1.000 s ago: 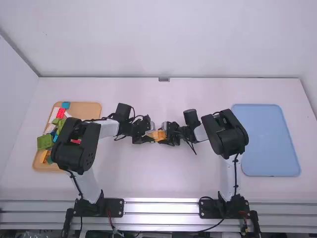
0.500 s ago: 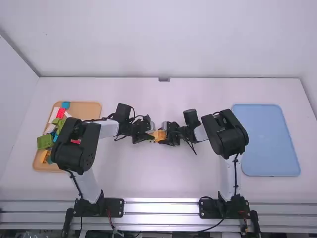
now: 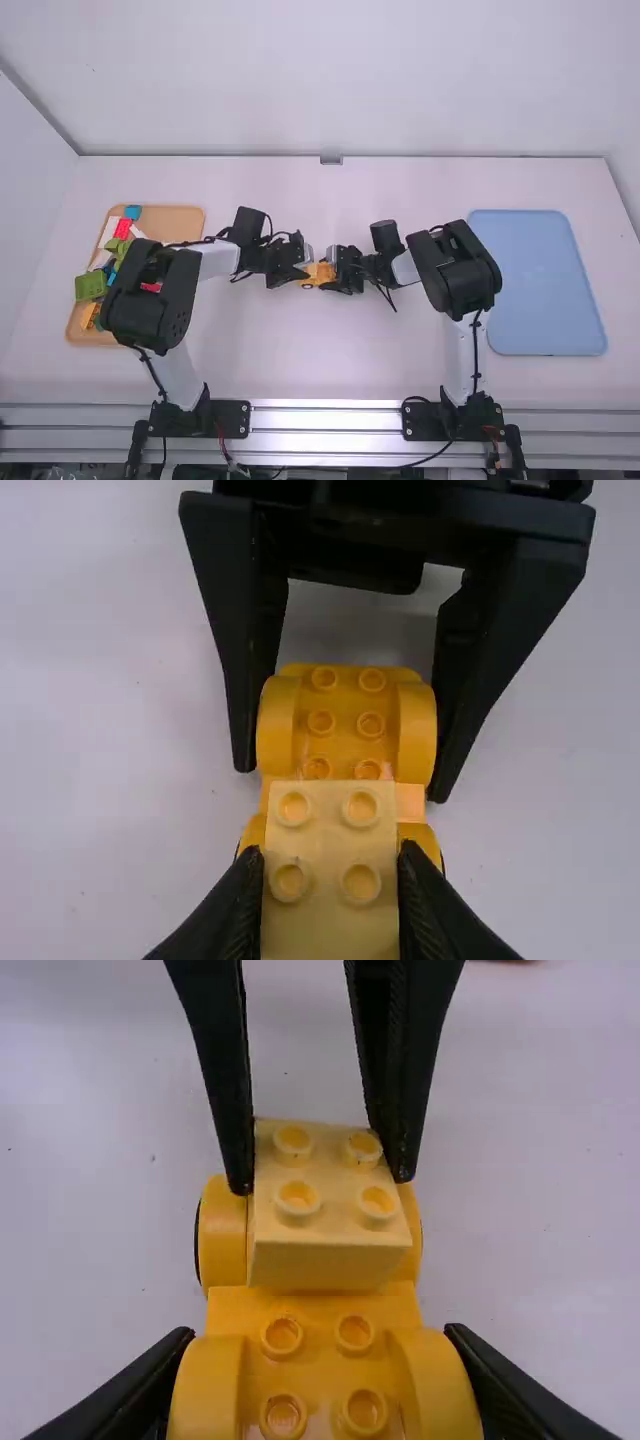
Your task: Assemble lego blocks to make yellow taxi
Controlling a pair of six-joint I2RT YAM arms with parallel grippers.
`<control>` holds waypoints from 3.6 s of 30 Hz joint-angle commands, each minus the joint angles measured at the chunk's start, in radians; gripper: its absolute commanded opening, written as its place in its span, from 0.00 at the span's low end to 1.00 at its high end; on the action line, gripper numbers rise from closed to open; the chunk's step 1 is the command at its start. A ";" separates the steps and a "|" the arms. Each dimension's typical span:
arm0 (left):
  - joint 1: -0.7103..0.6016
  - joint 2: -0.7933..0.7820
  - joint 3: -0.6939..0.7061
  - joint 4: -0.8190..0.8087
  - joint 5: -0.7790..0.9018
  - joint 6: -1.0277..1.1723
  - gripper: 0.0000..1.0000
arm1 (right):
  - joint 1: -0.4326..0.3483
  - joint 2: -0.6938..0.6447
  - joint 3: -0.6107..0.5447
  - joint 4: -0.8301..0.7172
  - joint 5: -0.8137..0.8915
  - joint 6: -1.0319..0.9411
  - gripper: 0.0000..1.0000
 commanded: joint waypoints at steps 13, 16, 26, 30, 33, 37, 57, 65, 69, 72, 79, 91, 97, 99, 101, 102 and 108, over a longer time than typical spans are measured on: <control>0.011 0.006 -0.010 -0.015 -0.021 -0.002 0.45 | 0.006 0.014 -0.010 -0.012 0.029 0.014 0.59; 0.030 0.005 -0.010 0.012 0.053 -0.002 0.45 | 0.006 0.014 -0.010 -0.012 0.029 0.013 0.58; 0.080 -0.038 -0.011 0.025 0.291 -0.003 0.51 | 0.006 0.014 -0.008 -0.012 0.029 0.014 0.58; 0.043 -0.029 -0.030 0.027 0.236 -0.008 0.02 | 0.006 0.014 -0.008 -0.013 0.029 0.014 0.59; 0.012 -0.004 -0.048 0.080 0.132 -0.090 0.02 | 0.006 0.014 -0.008 -0.016 0.029 0.013 0.58; -0.010 -0.004 -0.075 0.095 0.082 -0.095 0.02 | 0.006 0.014 -0.009 -0.015 0.029 0.013 0.58; -0.011 -0.004 -0.169 0.177 0.018 -0.161 0.02 | 0.006 0.014 -0.008 -0.013 0.029 0.010 0.58; -0.010 -0.004 -0.171 0.187 0.021 -0.163 0.02 | 0.006 0.014 -0.008 -0.011 0.029 0.010 0.62; -0.027 -0.004 -0.171 0.203 0.016 -0.164 0.02 | 0.006 0.014 -0.007 -0.013 0.029 0.010 0.61; -0.027 -0.002 -0.166 0.200 0.002 -0.198 0.02 | 0.006 0.014 -0.001 -0.017 0.029 0.011 0.61; -0.031 0.058 -0.134 0.203 0.014 -0.204 0.02 | 0.006 0.014 0.001 -0.019 0.029 0.014 0.61; -0.011 0.123 -0.073 0.165 -0.027 -0.186 0.02 | 0.006 0.014 0.001 -0.015 0.029 0.015 0.61; 0.028 0.122 -0.072 0.100 -0.076 -0.167 0.02 | 0.006 0.013 0.007 -0.020 0.038 0.002 0.61; 0.042 0.122 -0.072 0.098 -0.039 -0.156 0.02 | 0.006 0.014 0.009 -0.019 0.039 0.003 0.61; 0.056 0.110 -0.073 0.098 0.010 -0.151 0.02 | 0.006 0.013 0.013 -0.023 0.039 0.003 0.61; 0.060 0.101 -0.073 0.093 0.030 -0.139 0.02 | 0.006 0.013 0.013 -0.021 0.040 0.003 0.61; 0.068 0.031 -0.073 0.085 0.140 -0.084 0.02 | 0.006 0.014 0.011 -0.019 0.039 0.004 0.61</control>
